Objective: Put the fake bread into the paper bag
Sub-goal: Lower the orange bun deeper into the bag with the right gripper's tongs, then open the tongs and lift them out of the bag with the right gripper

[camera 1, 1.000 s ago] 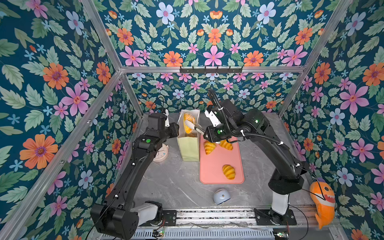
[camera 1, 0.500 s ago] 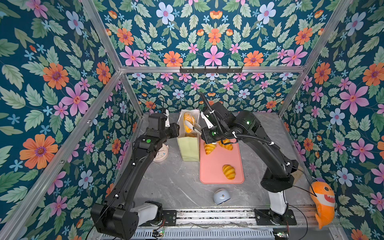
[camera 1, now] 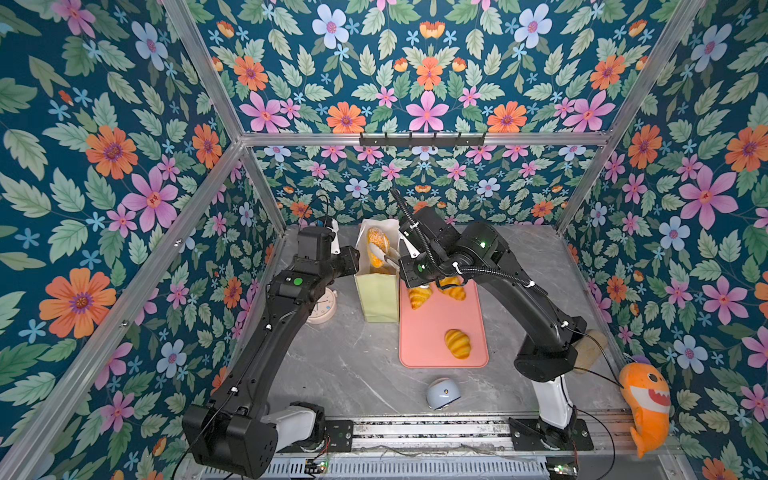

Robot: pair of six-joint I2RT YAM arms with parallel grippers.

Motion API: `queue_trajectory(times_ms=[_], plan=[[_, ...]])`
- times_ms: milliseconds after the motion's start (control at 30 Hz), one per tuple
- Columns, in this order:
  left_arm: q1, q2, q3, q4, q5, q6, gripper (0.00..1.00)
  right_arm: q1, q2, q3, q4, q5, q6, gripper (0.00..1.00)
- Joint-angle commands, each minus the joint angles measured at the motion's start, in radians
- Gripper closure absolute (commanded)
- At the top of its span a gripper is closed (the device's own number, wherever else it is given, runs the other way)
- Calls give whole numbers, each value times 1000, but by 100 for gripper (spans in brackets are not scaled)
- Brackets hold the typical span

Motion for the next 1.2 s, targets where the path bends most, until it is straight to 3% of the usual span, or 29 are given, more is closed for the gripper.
queue_trajectory(times_ms=[0, 1167], plan=[[2, -2, -1, 19, 4, -1, 58, 1, 6, 8, 25, 24, -7, 71], [1, -6, -12, 23, 15, -6, 58, 3, 50, 14, 23, 25, -6, 62]])
